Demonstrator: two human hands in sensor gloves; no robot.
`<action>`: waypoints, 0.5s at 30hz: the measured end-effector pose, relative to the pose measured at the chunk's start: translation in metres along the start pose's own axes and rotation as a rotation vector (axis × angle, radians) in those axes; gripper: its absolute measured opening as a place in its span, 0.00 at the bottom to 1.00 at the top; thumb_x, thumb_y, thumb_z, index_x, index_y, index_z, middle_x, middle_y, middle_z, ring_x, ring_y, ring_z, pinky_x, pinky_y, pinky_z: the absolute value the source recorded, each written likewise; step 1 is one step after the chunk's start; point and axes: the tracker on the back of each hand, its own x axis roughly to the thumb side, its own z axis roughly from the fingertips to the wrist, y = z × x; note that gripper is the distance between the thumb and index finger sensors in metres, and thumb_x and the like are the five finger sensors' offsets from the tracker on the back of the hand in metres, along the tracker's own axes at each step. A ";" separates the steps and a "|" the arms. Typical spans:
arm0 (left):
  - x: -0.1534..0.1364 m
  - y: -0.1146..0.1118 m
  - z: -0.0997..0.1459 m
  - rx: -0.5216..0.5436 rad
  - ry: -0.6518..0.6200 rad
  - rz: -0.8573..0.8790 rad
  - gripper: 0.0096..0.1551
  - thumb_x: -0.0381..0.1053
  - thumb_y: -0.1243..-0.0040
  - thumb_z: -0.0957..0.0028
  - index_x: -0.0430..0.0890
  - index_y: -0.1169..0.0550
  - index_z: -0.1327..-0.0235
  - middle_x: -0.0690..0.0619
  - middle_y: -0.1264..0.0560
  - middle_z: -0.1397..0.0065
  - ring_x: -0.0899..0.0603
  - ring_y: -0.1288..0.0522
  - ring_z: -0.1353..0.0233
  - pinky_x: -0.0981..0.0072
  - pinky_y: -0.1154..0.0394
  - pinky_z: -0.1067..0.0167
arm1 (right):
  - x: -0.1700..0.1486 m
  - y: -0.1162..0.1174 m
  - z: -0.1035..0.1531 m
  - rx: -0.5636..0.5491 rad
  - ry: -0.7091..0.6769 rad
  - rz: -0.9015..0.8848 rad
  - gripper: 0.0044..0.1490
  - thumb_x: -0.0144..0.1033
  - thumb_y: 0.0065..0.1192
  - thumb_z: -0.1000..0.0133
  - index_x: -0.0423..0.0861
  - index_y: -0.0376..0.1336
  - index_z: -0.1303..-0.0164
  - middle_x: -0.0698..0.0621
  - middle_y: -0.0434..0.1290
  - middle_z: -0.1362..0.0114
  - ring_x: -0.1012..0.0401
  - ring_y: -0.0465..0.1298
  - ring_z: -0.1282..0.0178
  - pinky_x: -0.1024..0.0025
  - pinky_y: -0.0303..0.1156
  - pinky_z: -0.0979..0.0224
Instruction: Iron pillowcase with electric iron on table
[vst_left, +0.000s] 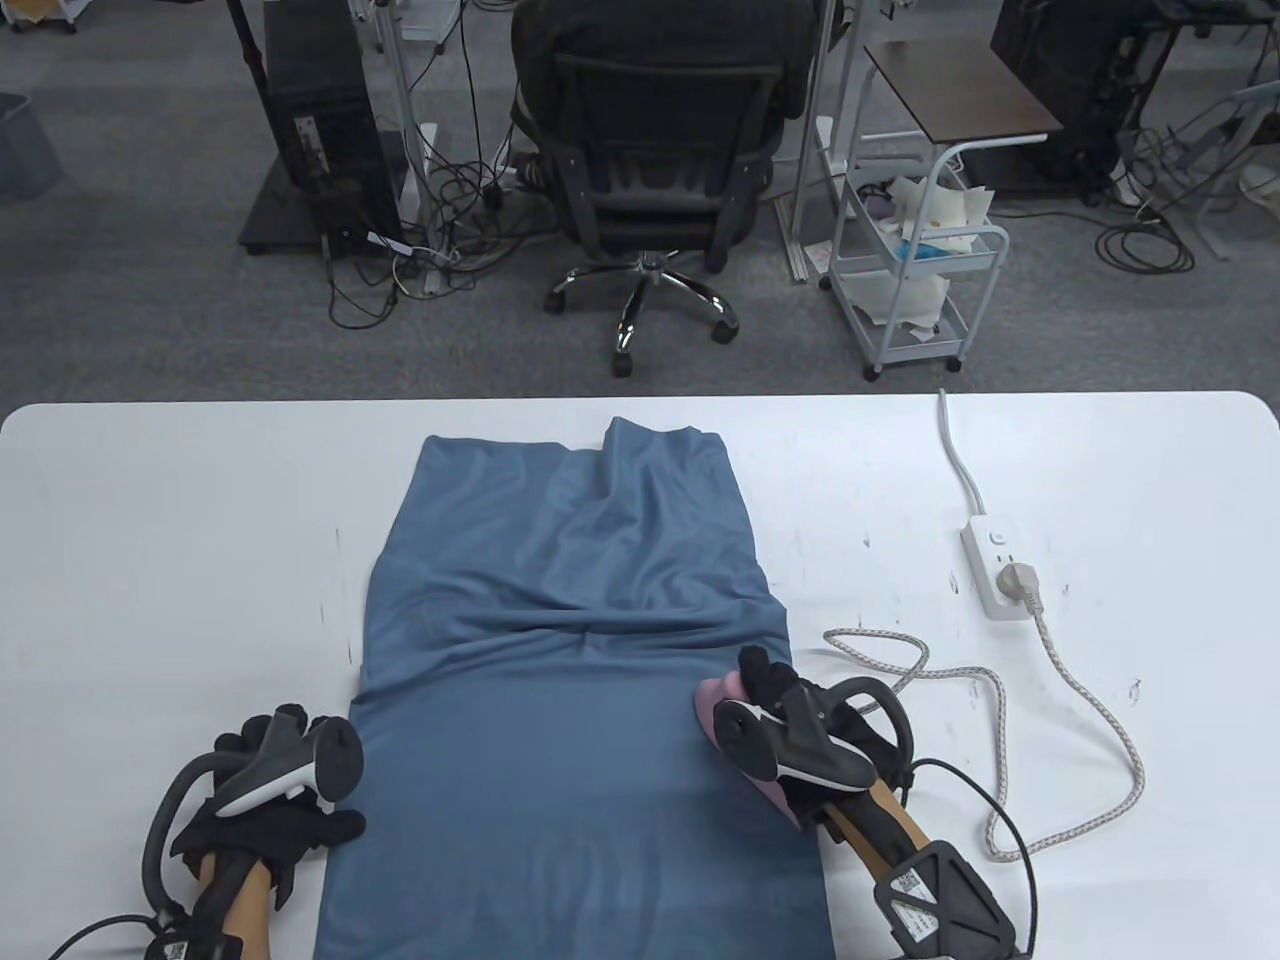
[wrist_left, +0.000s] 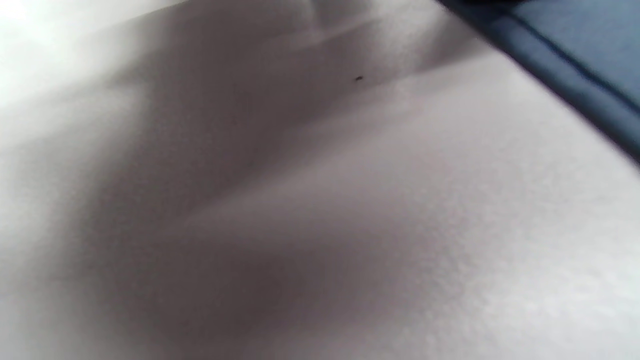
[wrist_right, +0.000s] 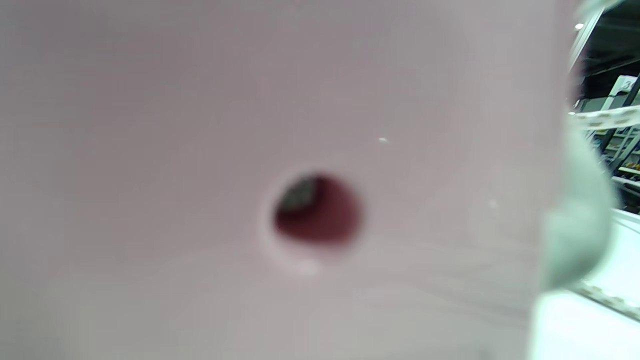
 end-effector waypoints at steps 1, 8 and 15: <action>0.000 0.000 0.000 0.000 -0.001 0.000 0.63 0.71 0.56 0.52 0.45 0.69 0.20 0.34 0.73 0.18 0.25 0.68 0.19 0.33 0.65 0.28 | -0.001 0.000 0.000 -0.006 -0.003 0.003 0.45 0.51 0.39 0.38 0.28 0.54 0.25 0.46 0.76 0.43 0.64 0.80 0.66 0.72 0.80 0.61; 0.001 0.001 0.000 0.010 -0.008 -0.017 0.62 0.70 0.56 0.52 0.47 0.71 0.21 0.33 0.74 0.18 0.24 0.68 0.19 0.31 0.63 0.27 | -0.017 0.003 -0.005 -0.014 0.078 0.096 0.45 0.51 0.38 0.38 0.28 0.53 0.25 0.47 0.76 0.43 0.64 0.80 0.65 0.72 0.81 0.60; 0.009 0.010 0.006 0.077 -0.052 -0.088 0.60 0.69 0.57 0.46 0.47 0.73 0.22 0.33 0.76 0.19 0.24 0.71 0.19 0.30 0.65 0.27 | -0.005 -0.002 0.002 0.000 0.007 0.063 0.45 0.51 0.39 0.39 0.28 0.54 0.25 0.47 0.76 0.43 0.64 0.80 0.65 0.72 0.81 0.60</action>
